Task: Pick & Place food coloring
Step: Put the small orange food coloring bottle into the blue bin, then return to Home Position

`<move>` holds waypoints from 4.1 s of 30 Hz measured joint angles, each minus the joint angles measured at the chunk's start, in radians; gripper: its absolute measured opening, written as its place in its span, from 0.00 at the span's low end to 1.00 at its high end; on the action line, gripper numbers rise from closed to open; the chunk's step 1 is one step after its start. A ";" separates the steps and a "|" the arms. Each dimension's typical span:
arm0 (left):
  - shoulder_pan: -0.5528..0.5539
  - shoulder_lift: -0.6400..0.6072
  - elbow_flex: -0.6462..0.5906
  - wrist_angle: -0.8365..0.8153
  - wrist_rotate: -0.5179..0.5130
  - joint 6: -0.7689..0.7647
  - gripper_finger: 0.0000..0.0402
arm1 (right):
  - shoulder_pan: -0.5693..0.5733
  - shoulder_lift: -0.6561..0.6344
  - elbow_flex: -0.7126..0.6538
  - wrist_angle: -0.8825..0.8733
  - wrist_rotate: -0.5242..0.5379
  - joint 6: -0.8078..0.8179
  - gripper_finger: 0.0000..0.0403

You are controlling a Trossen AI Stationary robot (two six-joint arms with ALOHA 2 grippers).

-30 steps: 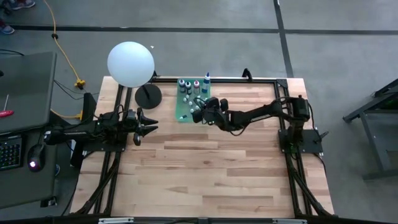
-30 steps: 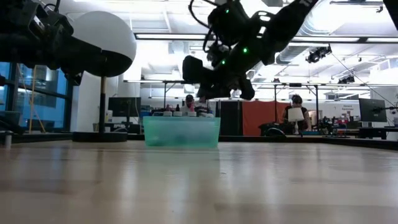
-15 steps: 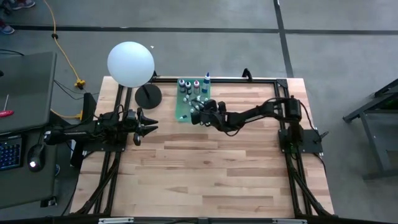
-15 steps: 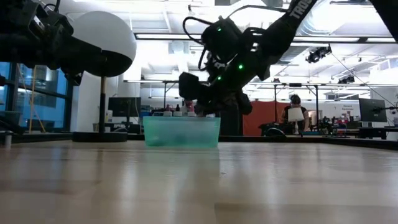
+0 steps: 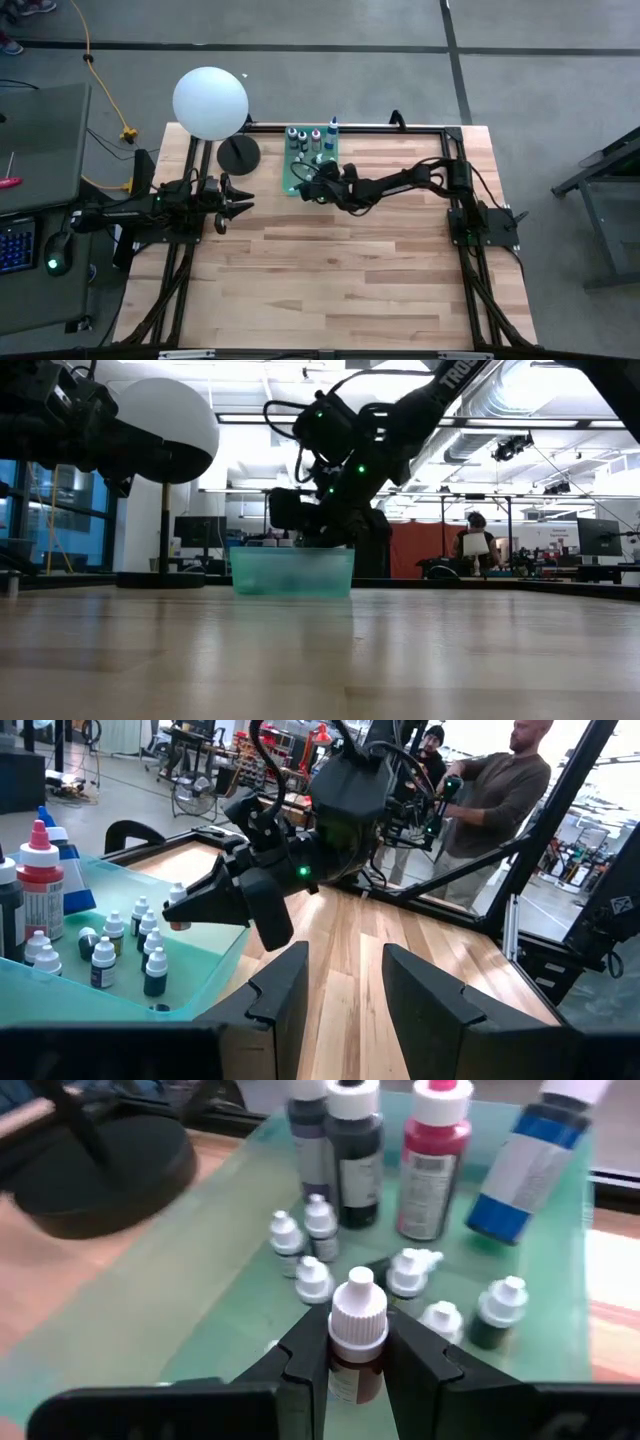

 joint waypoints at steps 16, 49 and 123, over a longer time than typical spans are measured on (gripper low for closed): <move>0.000 0.000 0.000 0.000 0.000 0.000 0.32 | -0.008 -0.002 -0.004 -0.075 -0.044 0.101 0.21; 0.000 0.000 0.000 0.000 0.000 0.000 0.32 | -0.008 -0.057 -0.006 0.014 -0.016 -0.076 0.28; 0.000 0.000 0.000 0.000 0.000 0.000 0.32 | 0.150 -1.750 -1.268 0.754 -0.641 -0.375 0.00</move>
